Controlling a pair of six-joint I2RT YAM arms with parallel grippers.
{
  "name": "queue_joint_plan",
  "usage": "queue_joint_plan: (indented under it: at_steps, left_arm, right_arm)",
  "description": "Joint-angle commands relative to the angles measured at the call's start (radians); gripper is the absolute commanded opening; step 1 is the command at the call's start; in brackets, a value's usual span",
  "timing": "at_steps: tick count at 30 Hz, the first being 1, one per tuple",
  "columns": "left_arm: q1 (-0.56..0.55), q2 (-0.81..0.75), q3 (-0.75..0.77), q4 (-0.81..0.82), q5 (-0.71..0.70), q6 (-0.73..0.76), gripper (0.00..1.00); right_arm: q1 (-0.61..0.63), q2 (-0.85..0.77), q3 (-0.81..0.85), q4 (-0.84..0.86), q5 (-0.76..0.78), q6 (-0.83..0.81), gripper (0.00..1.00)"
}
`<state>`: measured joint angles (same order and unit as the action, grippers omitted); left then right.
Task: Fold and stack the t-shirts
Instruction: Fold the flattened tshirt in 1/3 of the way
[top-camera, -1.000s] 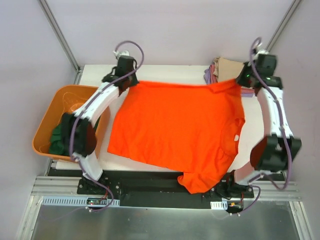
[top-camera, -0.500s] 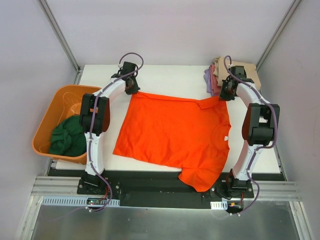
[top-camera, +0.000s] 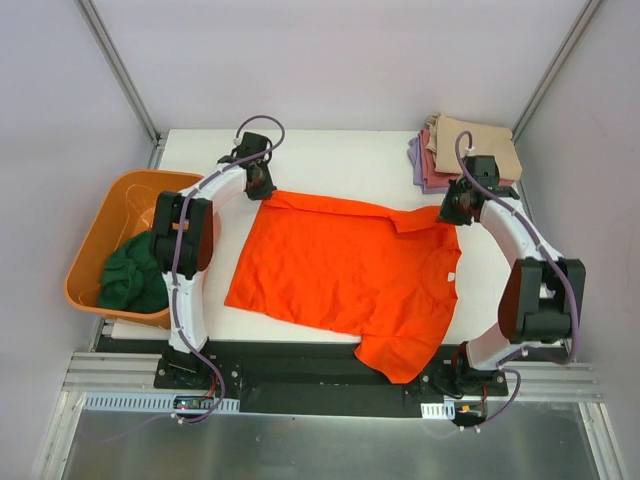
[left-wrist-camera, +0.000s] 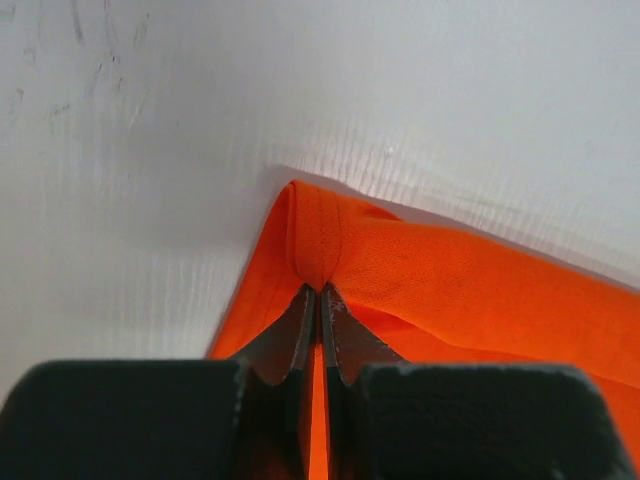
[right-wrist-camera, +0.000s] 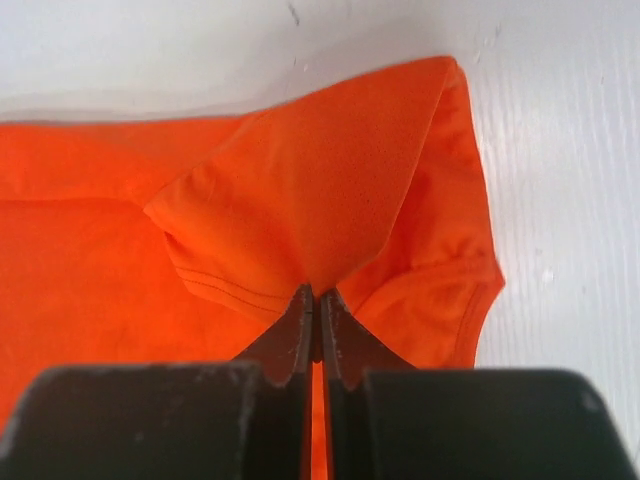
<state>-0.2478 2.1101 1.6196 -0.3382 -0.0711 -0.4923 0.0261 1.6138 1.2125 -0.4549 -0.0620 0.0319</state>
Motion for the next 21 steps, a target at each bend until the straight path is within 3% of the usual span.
queue_joint_plan:
  at_steps: [1,9,13,21]
  left_arm:
    - [0.001,-0.156,-0.067,0.025,0.045,0.040,0.00]
    - [0.001,-0.260,-0.171,0.022,0.067,0.084,0.00]
    - [0.001,-0.305,-0.214,0.015,0.056,0.106,0.00]
    - [0.002,-0.320,-0.217,-0.015,0.028,0.116,0.00]
  right_arm:
    - [0.031,-0.150,-0.103,-0.005,0.056,0.068,0.02]
    - [0.074,-0.370,-0.275,-0.034,0.140,0.180,0.03]
    - [0.103,-0.460,-0.352,-0.028,0.108,0.226,0.05]
    - [0.199,-0.650,-0.536,0.030,0.151,0.388,0.04]
